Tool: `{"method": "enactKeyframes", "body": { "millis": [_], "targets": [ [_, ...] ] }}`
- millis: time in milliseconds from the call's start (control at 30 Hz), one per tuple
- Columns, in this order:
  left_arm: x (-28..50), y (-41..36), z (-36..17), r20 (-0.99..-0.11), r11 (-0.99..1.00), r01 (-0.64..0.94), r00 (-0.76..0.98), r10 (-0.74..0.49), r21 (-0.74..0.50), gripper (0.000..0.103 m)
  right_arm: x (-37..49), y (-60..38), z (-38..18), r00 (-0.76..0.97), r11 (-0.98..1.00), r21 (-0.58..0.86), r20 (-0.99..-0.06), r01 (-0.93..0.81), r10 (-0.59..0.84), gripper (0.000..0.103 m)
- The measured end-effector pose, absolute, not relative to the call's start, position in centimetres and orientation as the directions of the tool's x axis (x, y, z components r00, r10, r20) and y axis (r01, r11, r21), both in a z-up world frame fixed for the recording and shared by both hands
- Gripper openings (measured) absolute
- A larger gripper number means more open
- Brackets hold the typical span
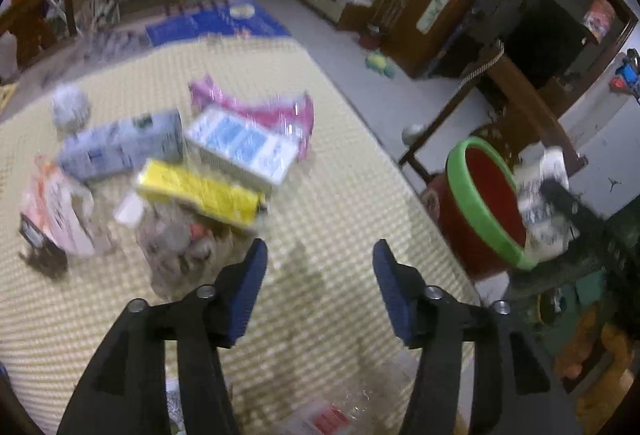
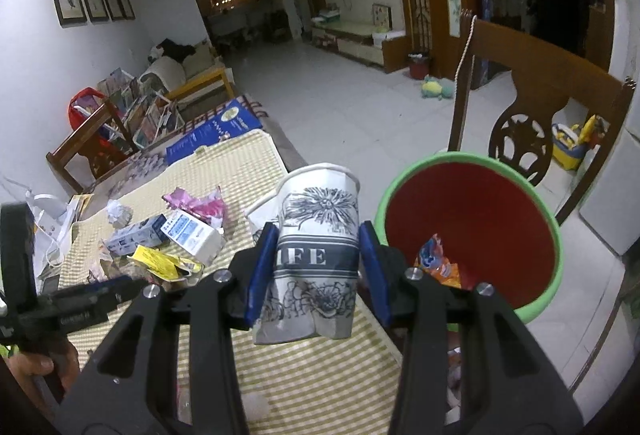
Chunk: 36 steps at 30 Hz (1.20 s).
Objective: Collect trash
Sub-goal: 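Drop the water bottle into the red bucket by opening the left tool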
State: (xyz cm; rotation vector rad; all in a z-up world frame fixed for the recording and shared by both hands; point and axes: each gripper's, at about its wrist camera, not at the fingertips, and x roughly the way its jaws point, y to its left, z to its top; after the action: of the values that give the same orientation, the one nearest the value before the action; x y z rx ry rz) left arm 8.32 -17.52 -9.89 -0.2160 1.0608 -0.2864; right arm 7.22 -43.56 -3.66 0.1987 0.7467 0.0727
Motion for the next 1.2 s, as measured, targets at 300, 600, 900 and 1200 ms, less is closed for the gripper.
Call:
{"method": "enactKeyframes", "body": {
  "millis": [300, 600, 900, 1200],
  "targets": [
    [2.4, -22.9, -13.2, -0.9, 0.706, 0.637, 0.043, -0.435, -0.31, 0.079, 8.8, -43.7, -4.5, 0.71, 0.976, 0.218, -0.684, -0.023, 0.169, 0.042],
    [1.4, -25.0, -17.8, -0.961, 0.684, 0.691, -0.058, -0.271, -0.235, 0.082, 8.9, -43.3, -4.6, 0.705, 0.977, 0.214, -0.689, -0.02, 0.165, 0.042],
    [2.5, -24.0, -18.4, -0.957, 0.735, 0.631, -0.04, -0.288, -0.247, 0.058, 8.9, -43.7, -5.0, 0.701, 0.974, 0.225, -0.695, -0.002, 0.162, 0.042],
    [7.3, -24.2, -9.9, -0.852, 0.795, 0.51, 0.204, -0.483, -0.329, 0.058, 9.2, -45.3, -4.5, 0.716, 0.968, 0.251, -0.675, -0.002, 0.177, 0.042]
  ]
}}
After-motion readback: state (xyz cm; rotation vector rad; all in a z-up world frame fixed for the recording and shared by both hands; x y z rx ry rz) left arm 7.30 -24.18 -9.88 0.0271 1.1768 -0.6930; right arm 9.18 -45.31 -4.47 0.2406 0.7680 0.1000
